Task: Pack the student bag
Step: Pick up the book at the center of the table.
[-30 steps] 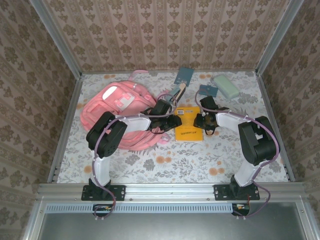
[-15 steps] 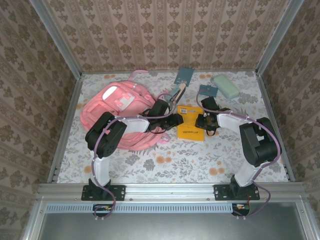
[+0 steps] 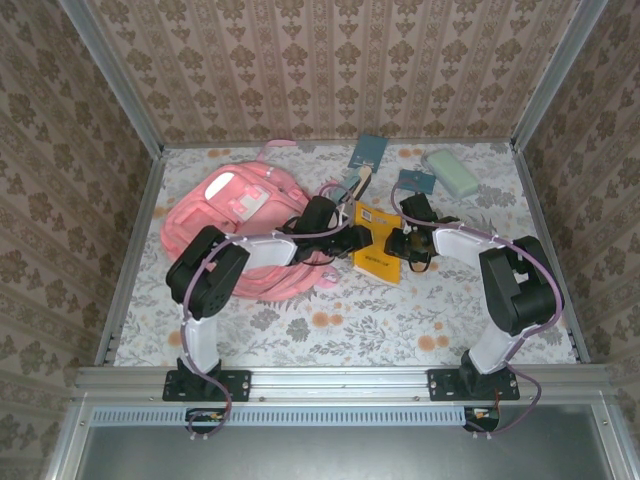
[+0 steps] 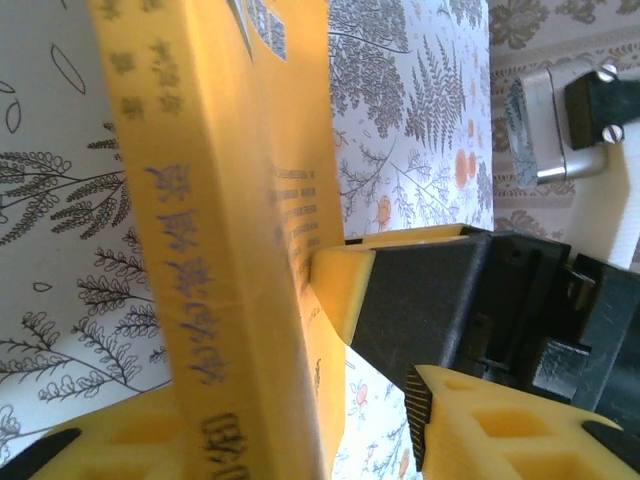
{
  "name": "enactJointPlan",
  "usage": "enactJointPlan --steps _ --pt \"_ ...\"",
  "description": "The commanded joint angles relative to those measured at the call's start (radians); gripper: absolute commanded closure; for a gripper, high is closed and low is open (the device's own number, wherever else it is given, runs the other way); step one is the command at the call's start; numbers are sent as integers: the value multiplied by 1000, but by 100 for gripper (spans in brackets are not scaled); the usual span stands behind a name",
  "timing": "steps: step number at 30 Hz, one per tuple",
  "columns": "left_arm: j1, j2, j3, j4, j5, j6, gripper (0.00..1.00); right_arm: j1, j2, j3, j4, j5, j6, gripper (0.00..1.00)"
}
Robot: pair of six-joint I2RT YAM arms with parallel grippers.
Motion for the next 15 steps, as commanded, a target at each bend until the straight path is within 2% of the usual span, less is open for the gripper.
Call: enactJointPlan --steps 1,4,7,10,15 --pt "-1 -61 40 -32 42 63 67 18 -10 -21 -19 -45 10 65" --pt "12 -69 34 -32 41 54 84 11 -31 -16 -32 -44 9 62" --pt "24 -92 32 -31 48 51 93 -9 -82 -15 -47 -61 11 56" --pt "40 -131 30 -38 54 56 98 -39 -145 -22 -44 -107 15 47" --pt "73 -196 20 2 92 27 100 -117 -238 -73 54 -275 62 32"
